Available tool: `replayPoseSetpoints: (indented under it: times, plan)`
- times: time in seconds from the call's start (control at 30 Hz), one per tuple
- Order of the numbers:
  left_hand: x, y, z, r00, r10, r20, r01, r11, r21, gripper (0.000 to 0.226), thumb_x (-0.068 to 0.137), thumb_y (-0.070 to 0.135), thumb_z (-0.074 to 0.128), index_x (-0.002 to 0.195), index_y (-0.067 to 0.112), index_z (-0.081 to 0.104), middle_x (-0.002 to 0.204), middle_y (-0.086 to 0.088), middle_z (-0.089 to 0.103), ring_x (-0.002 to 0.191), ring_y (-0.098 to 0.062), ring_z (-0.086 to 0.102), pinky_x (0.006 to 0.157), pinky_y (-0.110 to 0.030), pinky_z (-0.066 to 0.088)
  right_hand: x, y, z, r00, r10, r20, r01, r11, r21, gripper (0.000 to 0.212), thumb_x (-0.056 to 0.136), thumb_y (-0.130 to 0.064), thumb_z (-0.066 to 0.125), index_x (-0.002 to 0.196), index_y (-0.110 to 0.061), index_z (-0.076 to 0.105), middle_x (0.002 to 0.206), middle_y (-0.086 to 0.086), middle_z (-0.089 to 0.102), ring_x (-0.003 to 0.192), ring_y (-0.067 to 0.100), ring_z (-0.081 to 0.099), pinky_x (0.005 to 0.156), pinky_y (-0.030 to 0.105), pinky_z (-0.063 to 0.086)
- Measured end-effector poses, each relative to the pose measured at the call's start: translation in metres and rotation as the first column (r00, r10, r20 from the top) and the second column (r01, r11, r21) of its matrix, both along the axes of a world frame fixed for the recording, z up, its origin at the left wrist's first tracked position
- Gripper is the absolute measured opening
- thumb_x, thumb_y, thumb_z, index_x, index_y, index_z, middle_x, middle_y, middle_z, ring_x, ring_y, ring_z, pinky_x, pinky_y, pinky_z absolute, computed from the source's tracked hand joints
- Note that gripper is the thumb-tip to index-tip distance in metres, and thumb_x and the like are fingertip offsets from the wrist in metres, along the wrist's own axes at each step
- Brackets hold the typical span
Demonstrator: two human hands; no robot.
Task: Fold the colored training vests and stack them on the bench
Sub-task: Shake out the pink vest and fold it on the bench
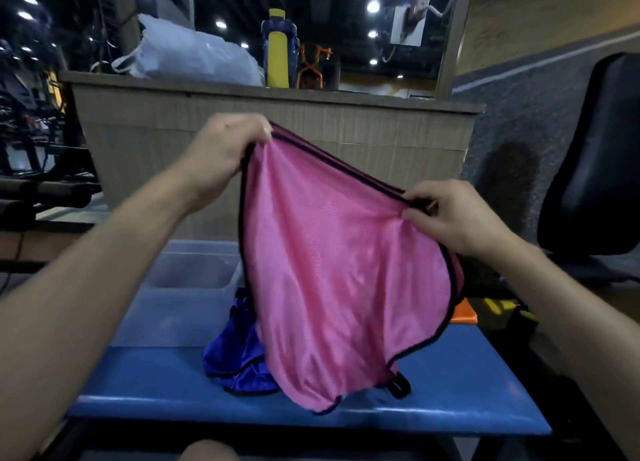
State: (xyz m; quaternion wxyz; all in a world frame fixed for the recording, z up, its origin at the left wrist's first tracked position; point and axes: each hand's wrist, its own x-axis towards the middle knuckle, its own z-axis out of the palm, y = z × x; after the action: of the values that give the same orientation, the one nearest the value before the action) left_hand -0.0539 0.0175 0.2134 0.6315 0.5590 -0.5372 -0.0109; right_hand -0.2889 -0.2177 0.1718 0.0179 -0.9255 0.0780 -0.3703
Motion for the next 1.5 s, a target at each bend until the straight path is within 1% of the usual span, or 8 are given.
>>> replayPoseSetpoints:
  times: [0.27,0.43,0.6,0.7,0.8,0.87,1.1,1.5]
  plan:
    - [0.012,0.01,0.039,0.974,0.142,-0.179,-0.164,0.98,-0.114,0.028,0.093,0.019,0.054,0.067,0.025,0.046,0.059,0.01,0.037,0.053,-0.004,0.034,0.053,-0.027,0.029,-0.013,-0.021,-0.04,0.959,0.226,-0.17,-0.1,0.834,0.543,0.016,0.088,-0.014,0.075,0.074,-0.008,0.071,0.065,-0.01,0.062,0.062,0.001,0.053,0.059,0.016,0.04]
    - [0.031,0.008,0.005,0.917,0.138,0.374,-0.232,0.948,0.219,0.013,0.101,0.02,0.061,0.089,0.018,0.067,0.079,0.013,0.065,0.07,0.005,0.056,0.069,-0.012,0.045,-0.022,-0.041,-0.003,0.918,0.131,0.375,-0.384,0.53,0.756,0.017,0.071,-0.029,0.08,0.079,-0.014,0.078,0.075,-0.005,0.073,0.067,0.004,0.064,0.066,0.015,0.054]
    - [0.05,0.008,-0.042,0.694,0.32,0.645,-0.5,0.859,0.111,0.008,0.093,0.024,0.072,0.089,0.018,0.072,0.076,0.009,0.066,0.066,-0.009,0.054,0.064,-0.008,0.038,-0.028,-0.06,0.016,0.928,0.115,0.354,-0.347,0.615,0.708,0.033,0.059,-0.039,0.082,0.081,-0.015,0.077,0.076,-0.007,0.073,0.068,0.001,0.063,0.067,0.012,0.052]
    - [0.06,0.009,-0.06,0.735,0.371,0.567,-0.495,0.866,0.075,0.005,0.093,0.017,0.071,0.092,0.012,0.072,0.077,0.003,0.067,0.072,-0.009,0.058,0.065,-0.006,0.037,-0.036,-0.071,0.01,0.985,0.101,0.138,-0.166,0.761,0.627,0.027,0.067,-0.034,0.082,0.083,-0.012,0.078,0.079,-0.003,0.074,0.072,0.005,0.062,0.065,0.012,0.05]
    - [0.059,0.004,-0.065,0.953,0.275,0.125,-0.291,0.948,0.132,0.009,0.097,0.011,0.065,0.089,0.014,0.068,0.075,0.01,0.068,0.066,0.004,0.058,0.068,-0.007,0.045,-0.039,-0.076,-0.008,0.993,0.113,0.013,-0.098,0.793,0.601,0.023,0.066,-0.029,0.084,0.078,-0.011,0.079,0.077,0.007,0.074,0.071,0.012,0.061,0.063,0.015,0.049]
    - [0.059,0.0,-0.066,0.978,0.138,-0.155,-0.126,0.988,0.086,0.015,0.098,0.008,0.062,0.085,0.013,0.067,0.068,0.014,0.065,0.062,0.003,0.056,0.063,-0.01,0.047,-0.041,-0.075,-0.021,0.99,0.142,-0.003,-0.107,0.759,0.642,0.022,0.067,-0.026,0.085,0.077,-0.007,0.078,0.076,0.01,0.073,0.071,0.016,0.061,0.062,0.016,0.049]
    - [0.068,-0.004,-0.049,0.905,0.083,-0.418,-0.12,0.991,-0.062,0.024,0.101,0.009,0.059,0.082,0.017,0.07,0.069,0.013,0.067,0.067,0.001,0.058,0.072,-0.014,0.049,-0.046,-0.063,-0.051,0.958,0.281,0.052,-0.178,0.446,0.877,0.046,0.056,-0.033,0.099,0.086,-0.005,0.077,0.085,0.016,0.072,0.079,0.022,0.068,0.074,0.024,0.058]
    - [0.068,0.011,-0.043,0.984,0.066,-0.165,-0.035,0.983,0.18,0.022,0.096,0.013,0.064,0.078,0.019,0.075,0.075,0.013,0.069,0.069,0.002,0.058,0.067,-0.01,0.046,-0.029,-0.077,-0.047,0.954,0.123,0.272,-0.298,0.432,0.851,0.068,0.033,-0.06,0.098,0.078,-0.013,0.079,0.077,0.0,0.071,0.07,0.007,0.064,0.067,0.014,0.052]
